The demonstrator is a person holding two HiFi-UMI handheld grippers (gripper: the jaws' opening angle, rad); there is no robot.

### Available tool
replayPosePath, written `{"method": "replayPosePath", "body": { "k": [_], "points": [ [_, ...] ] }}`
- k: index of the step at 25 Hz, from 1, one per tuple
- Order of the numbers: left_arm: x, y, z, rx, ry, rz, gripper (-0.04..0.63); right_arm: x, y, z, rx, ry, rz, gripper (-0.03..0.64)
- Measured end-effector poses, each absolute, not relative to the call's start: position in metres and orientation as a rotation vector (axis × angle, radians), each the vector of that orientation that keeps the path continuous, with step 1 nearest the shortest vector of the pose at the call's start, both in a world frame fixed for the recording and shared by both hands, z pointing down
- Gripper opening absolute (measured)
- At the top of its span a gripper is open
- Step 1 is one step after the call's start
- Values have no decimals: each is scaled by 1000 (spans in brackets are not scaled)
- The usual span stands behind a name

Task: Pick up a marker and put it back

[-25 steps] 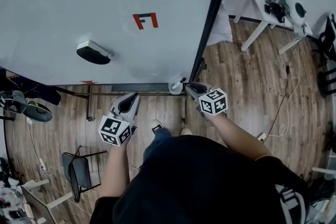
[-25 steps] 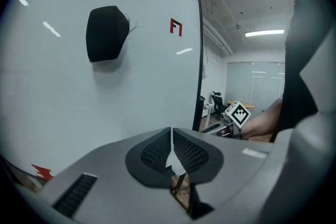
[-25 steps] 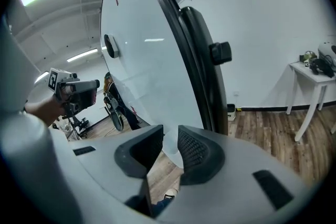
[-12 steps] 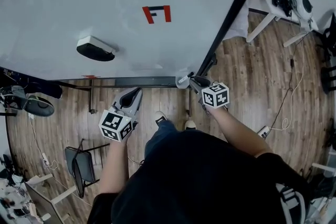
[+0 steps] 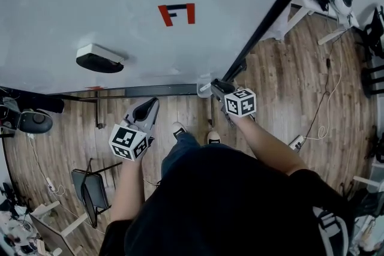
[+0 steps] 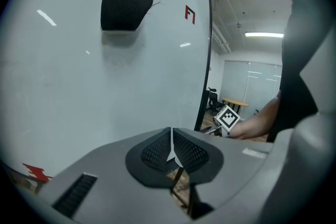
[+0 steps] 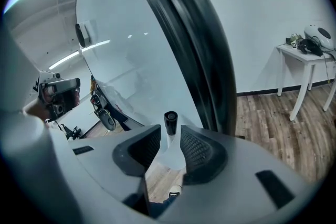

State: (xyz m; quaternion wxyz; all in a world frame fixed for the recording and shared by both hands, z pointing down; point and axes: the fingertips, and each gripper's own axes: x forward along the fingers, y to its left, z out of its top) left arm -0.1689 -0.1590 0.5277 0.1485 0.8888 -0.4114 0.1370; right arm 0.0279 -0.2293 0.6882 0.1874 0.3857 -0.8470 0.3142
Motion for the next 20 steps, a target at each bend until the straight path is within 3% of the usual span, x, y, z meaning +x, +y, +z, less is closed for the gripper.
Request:
{"method": "replayPosePath", "body": {
  "k": [20],
  "points": [
    [-176,-165,539,2537,-1155,382,26,20,-240,693,1123,-2360,875,74]
  ]
}}
